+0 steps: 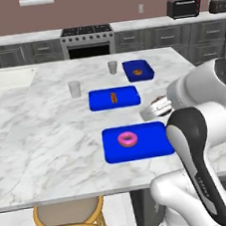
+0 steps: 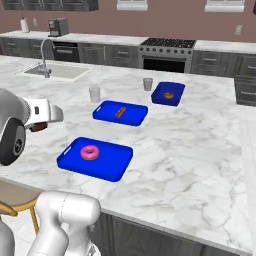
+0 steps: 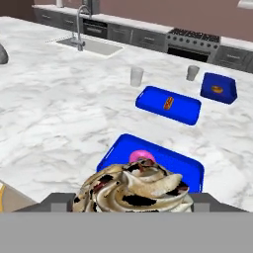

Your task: Take the donut and cupcake from the fridge and place them on the empty tray on the dining counter.

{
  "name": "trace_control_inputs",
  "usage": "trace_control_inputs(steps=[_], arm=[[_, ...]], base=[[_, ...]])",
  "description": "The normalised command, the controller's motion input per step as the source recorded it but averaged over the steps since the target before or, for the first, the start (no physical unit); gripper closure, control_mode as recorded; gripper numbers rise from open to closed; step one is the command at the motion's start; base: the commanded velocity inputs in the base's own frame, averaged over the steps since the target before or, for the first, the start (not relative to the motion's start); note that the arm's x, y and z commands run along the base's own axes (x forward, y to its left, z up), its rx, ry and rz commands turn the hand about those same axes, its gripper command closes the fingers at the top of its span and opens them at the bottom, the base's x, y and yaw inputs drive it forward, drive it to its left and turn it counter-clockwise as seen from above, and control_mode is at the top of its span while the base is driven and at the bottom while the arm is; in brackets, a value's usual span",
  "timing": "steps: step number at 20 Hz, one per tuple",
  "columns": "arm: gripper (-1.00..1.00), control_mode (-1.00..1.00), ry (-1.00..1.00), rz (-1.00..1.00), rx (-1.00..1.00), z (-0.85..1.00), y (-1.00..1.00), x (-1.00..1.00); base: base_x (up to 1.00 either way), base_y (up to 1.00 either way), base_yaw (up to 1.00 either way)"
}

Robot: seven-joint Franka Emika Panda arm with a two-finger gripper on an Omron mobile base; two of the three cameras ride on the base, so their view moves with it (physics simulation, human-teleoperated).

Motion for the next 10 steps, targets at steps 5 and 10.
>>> trace_control_inputs(steps=[5,10], arm=[[1.00,-1.00,0.30,0.04,-0.01,-0.70,-0.26,0.25],[1.00,-1.00,0.09,0.09,0.00,-0.66,-0.31,0.09]], base=[[0.00,0.00,0.00],[0.00,0.00,0.00]])
